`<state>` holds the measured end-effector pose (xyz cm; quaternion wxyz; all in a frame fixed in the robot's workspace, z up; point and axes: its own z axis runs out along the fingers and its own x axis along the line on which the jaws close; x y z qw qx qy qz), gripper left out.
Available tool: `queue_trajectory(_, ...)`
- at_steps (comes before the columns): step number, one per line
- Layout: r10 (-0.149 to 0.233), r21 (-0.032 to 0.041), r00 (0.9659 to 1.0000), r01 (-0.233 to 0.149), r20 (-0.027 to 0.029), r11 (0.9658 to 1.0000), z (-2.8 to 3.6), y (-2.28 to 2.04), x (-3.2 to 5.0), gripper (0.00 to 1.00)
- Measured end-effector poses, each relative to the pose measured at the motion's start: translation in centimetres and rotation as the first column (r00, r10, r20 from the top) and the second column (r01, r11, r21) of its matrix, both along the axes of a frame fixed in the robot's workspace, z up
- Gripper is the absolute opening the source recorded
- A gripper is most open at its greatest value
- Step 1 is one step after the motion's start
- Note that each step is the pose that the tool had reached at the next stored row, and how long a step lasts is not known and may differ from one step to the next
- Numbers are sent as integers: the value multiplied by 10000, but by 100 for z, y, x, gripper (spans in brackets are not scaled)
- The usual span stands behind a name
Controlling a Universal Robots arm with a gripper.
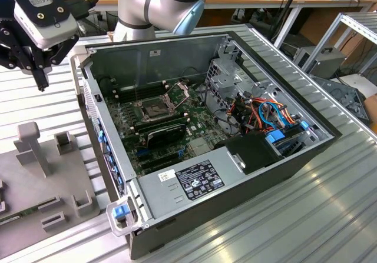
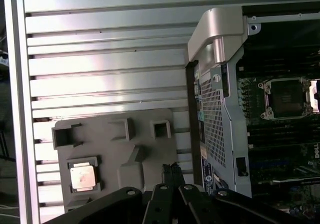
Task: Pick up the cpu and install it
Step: 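Reach for the cpu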
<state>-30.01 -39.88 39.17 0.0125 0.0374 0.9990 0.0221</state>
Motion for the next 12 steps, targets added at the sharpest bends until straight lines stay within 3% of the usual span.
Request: queue_trajectory(12,1,1,10000,-1,1,10000,-2,0,-54,11)
